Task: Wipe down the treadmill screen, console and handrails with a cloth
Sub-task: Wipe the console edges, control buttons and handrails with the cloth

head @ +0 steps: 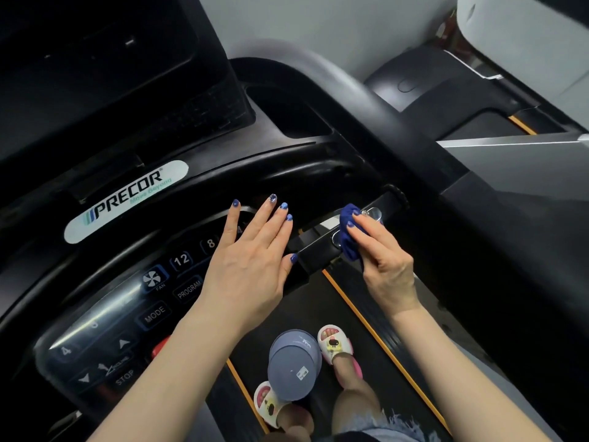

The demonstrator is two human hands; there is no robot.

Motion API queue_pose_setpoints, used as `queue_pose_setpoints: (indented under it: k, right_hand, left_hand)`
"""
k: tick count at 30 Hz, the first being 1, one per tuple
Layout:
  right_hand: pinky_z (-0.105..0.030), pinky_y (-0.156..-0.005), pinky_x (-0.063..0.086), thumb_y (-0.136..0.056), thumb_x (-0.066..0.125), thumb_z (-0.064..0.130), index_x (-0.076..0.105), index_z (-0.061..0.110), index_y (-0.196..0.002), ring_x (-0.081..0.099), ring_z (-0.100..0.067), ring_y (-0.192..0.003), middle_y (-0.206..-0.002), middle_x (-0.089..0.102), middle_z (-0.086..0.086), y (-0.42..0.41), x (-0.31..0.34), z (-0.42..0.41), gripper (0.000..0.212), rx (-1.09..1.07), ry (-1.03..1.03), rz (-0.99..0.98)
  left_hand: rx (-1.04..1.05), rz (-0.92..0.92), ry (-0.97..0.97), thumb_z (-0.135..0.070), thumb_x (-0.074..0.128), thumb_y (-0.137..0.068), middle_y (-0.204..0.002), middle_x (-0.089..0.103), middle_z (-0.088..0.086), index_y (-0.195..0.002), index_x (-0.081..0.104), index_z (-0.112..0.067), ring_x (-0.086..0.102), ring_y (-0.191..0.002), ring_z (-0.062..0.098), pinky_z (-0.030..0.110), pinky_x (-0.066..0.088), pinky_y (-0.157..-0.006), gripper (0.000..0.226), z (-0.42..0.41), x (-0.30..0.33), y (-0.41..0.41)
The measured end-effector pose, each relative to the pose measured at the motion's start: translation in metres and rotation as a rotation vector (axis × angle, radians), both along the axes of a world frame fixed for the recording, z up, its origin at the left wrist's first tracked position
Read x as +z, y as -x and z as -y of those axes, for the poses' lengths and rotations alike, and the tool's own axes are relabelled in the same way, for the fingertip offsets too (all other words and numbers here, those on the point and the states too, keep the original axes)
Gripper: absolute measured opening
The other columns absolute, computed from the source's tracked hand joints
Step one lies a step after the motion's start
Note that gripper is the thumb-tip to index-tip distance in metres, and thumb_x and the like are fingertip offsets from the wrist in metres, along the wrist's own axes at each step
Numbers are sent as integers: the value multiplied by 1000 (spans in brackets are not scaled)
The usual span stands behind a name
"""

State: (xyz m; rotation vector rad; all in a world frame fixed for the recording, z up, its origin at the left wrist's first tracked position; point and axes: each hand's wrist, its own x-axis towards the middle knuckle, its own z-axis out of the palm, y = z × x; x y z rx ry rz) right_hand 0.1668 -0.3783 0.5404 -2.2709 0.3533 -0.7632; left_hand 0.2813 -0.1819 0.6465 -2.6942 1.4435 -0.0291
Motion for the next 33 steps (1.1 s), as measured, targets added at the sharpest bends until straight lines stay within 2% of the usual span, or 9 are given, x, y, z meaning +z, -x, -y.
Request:
queue_pose_setpoints:
  k: [4, 8, 14, 17, 21, 24, 26, 29, 33]
  right_hand:
    - [-48, -114, 34, -85, 60, -15, 62, 0, -125, 52, -22, -129, -135, 55, -9, -13, -1, 15, 43, -112, -26, -20]
    - [-40, -118, 31, -86, 60, -14, 62, 1, -127, 51, -22, -131, -137, 54, -7, -1, -3, 10, 43, -53, 0, -21]
    - [-37, -118, 29, -87, 59, -12, 62, 1, -126, 51, -24, -131, -137, 53, -7, -7, -1, 6, 42, -89, -27, -16]
    - [-31, -117, 30, -84, 60, -14, 61, 2, -128, 49, -22, -132, -139, 52, -5, 0, -1, 3, 46, 4, -4, -32]
    - [-49, -115, 34, -87, 59, -10, 61, 2, -127, 50, -19, -131, -137, 53, -5, 2, -3, 21, 42, -39, 23, -43]
    - [-47, -116, 32, -92, 50, 3, 61, 1, -127, 49, -19, -132, -137, 53, -5, -10, 0, 17, 37, -70, -10, -41]
    - [-41, -118, 29, -91, 53, -3, 60, 2, -129, 46, -17, -134, -139, 50, -4, -2, -1, 13, 39, -19, 15, -41]
    - [-42, -118, 31, -85, 59, -16, 60, 3, -129, 47, -18, -133, -139, 51, -4, 14, -6, 25, 48, -28, 27, -61]
    - [-47, -115, 34, -87, 59, -11, 62, 1, -127, 50, -20, -130, -137, 55, -10, -7, -4, 30, 41, -116, -38, -78]
  left_hand:
    - [-16, -4, -21, -40, 23, -99, -151, 45, 9, -142, 49, -5, 28, -148, 24, 56, 3, -120, 61, 7, -1, -1]
    - [-30, -26, -20, -40, 23, -99, -149, 48, 8, -141, 51, -5, 31, -147, 23, 56, 4, -120, 61, 15, -5, 1]
    - [-80, -57, -34, -38, 22, -97, -145, 53, 9, -136, 56, -5, 37, -144, 24, 57, 6, -119, 61, 24, -10, 6]
    - [-96, -72, -51, -38, 22, -97, -144, 54, 8, -136, 57, -6, 37, -144, 23, 57, 4, -119, 61, 28, -15, 11]
    - [-115, -64, -42, -36, 24, -96, -140, 58, 9, -132, 61, -6, 42, -141, 24, 58, 3, -119, 59, 28, -17, 14]
    - [-110, -62, -73, -36, 22, -96, -140, 58, 7, -132, 61, -8, 40, -142, 23, 59, -1, -119, 60, 29, -18, 15]
    - [-97, -68, -93, -37, 21, -96, -141, 57, 6, -133, 60, -9, 39, -143, 23, 59, -3, -119, 61, 30, -17, 17]
    - [-93, -76, -104, -38, 19, -96, -142, 57, 5, -134, 59, -10, 37, -143, 22, 60, -4, -119, 62, 31, -17, 16]
    - [-102, -66, -98, -37, 22, -95, -141, 57, 6, -135, 59, -10, 39, -142, 23, 61, -3, -118, 60, 35, -19, 17]
